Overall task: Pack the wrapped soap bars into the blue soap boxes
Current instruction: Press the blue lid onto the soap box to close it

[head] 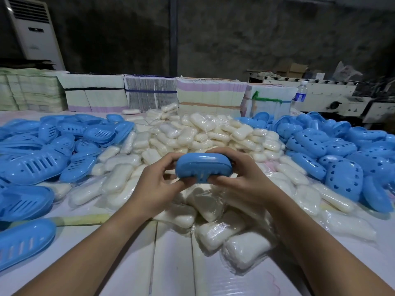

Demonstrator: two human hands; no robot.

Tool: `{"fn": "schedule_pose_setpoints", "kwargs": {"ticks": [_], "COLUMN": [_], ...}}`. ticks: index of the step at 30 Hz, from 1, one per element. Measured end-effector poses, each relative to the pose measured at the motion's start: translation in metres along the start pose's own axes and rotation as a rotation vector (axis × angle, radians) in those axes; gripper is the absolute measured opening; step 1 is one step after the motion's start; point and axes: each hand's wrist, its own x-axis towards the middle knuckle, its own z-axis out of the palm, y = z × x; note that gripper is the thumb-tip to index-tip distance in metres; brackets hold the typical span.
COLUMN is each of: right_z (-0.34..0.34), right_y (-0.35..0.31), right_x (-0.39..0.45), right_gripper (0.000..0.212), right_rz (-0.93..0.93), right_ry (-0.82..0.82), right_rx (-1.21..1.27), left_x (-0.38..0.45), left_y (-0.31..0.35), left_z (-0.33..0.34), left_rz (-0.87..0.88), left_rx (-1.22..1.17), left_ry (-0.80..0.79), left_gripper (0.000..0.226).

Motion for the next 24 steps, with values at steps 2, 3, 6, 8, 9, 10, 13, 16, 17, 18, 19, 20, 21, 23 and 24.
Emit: {"fn": "schedule_pose_setpoints", "kwargs": {"ticks": [2, 3, 6, 8, 9, 10, 13, 16, 17, 18, 19, 20, 21, 23, 24], "right_z": [-0.007, -0.010, -0.016, -0.013, -0.011, -0.009, -0.011, -0.028, -0.038, -0.050, -0.064, -0.077, -0.091, -0.118, -0.134], "right_y": [-0.002, -0.003, -0.006, -0.010, -0.013, -0.016, -0.022, -0.024, -0.024, -0.023, -0.022, -0.019, -0.016, -0.008, -0.004], "right_x": [-0.001, -0.001, -0.003, -0.002, -0.001, -0.001, -0.004, -0.023, -0.033, -0.045, -0.059, -0.073, -0.089, -0.121, -0.140], "right_gripper": [0.033, 0.030, 0.038, 0.043, 0.044, 0.044, 0.043, 0.048, 0.051, 0.054, 0.055, 0.055, 0.055, 0.056, 0.058], "right_rz": [0.055, 0.094, 0.157, 0.144, 0.146, 0.146, 0.109, 0.086, 0.123, 0.174, 0.226, 0.272, 0.322, 0.422, 0.482], "right_ry": [-0.040, -0.044, -0.102, -0.211, -0.249, -0.261, -0.164, -0.005, 0.056, 0.127, 0.202, 0.266, 0.319, 0.405, 0.458], "right_rx": [0.046, 0.076, 0.081, 0.012, -0.006, -0.023, -0.160, -0.397, -0.456, -0.517, -0.577, -0.624, -0.668, -0.768, -0.830], "left_x": [-0.002, -0.003, -0.006, -0.006, -0.007, -0.007, -0.008, -0.010, -0.010, -0.011, -0.012, -0.012, -0.011, -0.011, -0.010], "left_y": [0.002, 0.002, 0.002, 0.002, 0.001, 0.001, 0.000, -0.004, -0.006, -0.008, -0.007, -0.010, -0.013, -0.019, -0.020], "left_z": [0.000, 0.001, 0.005, 0.006, 0.006, 0.006, 0.005, 0.005, 0.004, 0.004, 0.005, 0.003, 0.003, 0.002, 0.003], "left_rz": [0.038, 0.091, 0.245, 0.288, 0.306, 0.323, 0.239, 0.167, 0.149, 0.153, 0.150, 0.154, 0.158, 0.134, 0.127], "left_rx": [0.081, 0.149, 0.285, 0.311, 0.325, 0.333, 0.299, 0.291, 0.291, 0.288, 0.295, 0.313, 0.329, 0.351, 0.375], "left_ry": [-0.022, -0.046, -0.053, -0.023, -0.017, -0.014, -0.031, -0.063, -0.069, -0.070, -0.071, -0.077, -0.078, -0.074, -0.072], "left_gripper": [0.044, 0.045, 0.047, 0.050, 0.053, 0.055, 0.064, 0.066, 0.061, 0.056, 0.049, 0.044, 0.040, 0.035, 0.030]}}
